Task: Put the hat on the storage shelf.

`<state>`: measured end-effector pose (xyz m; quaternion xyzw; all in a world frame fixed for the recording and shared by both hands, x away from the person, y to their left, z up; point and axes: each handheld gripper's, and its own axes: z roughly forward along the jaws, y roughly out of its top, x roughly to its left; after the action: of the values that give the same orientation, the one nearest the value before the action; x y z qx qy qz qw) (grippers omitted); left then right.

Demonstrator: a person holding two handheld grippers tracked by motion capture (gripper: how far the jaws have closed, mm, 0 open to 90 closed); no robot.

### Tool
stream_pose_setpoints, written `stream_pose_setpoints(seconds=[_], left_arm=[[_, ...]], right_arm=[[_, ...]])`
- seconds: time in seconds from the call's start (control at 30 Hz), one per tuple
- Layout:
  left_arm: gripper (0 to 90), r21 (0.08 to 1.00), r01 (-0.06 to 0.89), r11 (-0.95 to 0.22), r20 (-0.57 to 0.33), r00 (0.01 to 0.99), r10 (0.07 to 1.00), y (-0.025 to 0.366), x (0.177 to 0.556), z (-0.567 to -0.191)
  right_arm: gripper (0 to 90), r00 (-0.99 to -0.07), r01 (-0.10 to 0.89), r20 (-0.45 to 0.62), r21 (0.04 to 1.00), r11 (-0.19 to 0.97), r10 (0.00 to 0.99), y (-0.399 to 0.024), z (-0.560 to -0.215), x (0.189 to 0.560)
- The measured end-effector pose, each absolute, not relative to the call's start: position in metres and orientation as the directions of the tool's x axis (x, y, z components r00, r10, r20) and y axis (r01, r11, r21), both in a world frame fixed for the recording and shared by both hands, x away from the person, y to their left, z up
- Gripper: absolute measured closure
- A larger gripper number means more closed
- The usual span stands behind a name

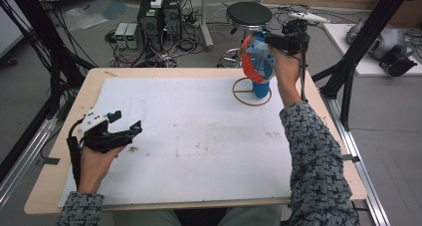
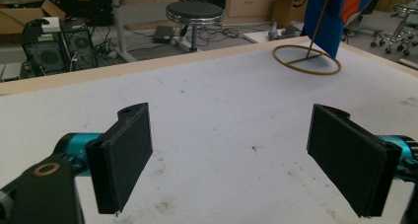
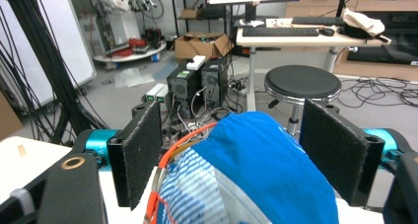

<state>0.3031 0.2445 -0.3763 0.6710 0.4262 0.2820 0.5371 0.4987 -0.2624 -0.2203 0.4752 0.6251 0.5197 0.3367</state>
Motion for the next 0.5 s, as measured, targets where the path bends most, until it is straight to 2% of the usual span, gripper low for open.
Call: stream_pose_setpoints(seconds=[0.2,0.3,0.43,0.5], left_arm=[[17.5,0.962,0.265,-0.059,-0.077,0.475,0.877,0.245,0.303,-0.376],[17.4,0.962,0.265,-0.059,-0.078,0.477,0.875,0.245,0.302,-0.376],[17.5,0.963,0.263,-0.06,-0.076,0.479,0.875,0.244,0.302,-0.374],[17.5,0.963,0.262,-0.06,-0.076,0.48,0.874,0.245,0.302,-0.374]], right_arm=[[17.0,-0.328,0.289,0.095,0.957,0.004,0.94,-0.27,-0.215,0.482],[16.8,-0.319,0.204,0.065,0.979,0.001,0.946,-0.271,-0.213,0.461],[12.5,-0.352,0.267,0.072,0.963,0.027,0.933,-0.272,-0.21,0.446],[12.7,-0.367,0.225,0.078,0.974,0.008,0.927,-0.274,-0.212,0.434]])
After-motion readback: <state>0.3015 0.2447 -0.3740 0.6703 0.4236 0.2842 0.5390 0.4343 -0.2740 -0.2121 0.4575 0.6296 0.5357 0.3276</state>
